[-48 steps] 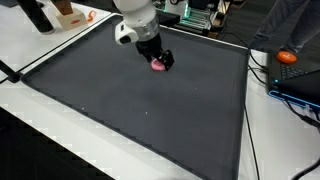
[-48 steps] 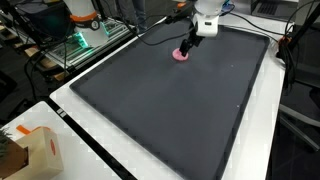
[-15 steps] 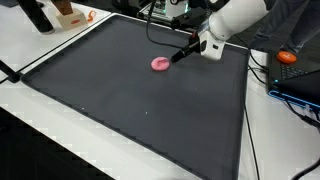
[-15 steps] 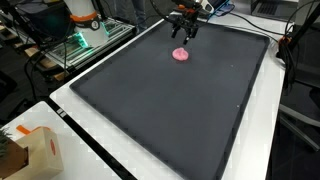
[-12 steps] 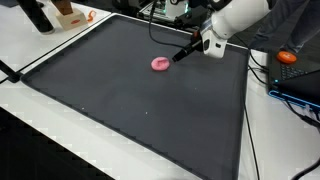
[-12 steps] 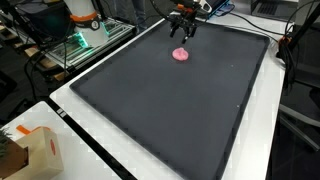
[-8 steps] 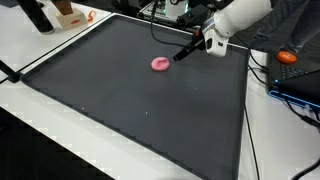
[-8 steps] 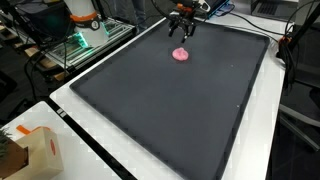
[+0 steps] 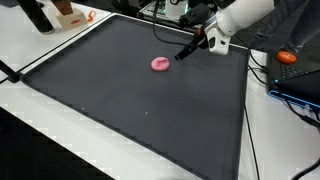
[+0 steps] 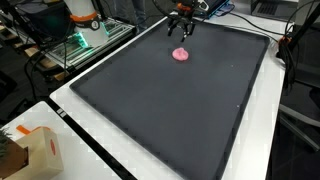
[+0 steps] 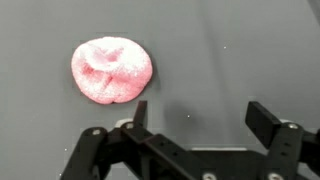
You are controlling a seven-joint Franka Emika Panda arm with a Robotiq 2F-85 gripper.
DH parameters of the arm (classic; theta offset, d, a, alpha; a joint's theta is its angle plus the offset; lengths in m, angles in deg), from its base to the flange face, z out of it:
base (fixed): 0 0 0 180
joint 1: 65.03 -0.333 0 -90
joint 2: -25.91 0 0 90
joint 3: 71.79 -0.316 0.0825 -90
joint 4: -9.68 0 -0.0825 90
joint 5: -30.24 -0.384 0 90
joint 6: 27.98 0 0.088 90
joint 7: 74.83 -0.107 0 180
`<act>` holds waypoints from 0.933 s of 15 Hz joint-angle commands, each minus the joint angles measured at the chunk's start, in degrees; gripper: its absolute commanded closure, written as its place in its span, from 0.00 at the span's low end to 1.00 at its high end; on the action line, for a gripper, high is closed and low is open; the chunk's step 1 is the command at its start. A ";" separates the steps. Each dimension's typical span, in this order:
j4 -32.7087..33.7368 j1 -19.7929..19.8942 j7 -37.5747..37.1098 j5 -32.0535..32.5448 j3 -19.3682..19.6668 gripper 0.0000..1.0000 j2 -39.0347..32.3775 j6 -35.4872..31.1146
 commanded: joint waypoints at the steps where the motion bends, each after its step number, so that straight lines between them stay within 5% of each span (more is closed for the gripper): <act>1: -1.66 0.50 0.57 1.78 -0.58 0.00 1.18 -0.90; 14: 2.25 2.25 0.11 -0.87 0.11 0.00 -0.77 -2.53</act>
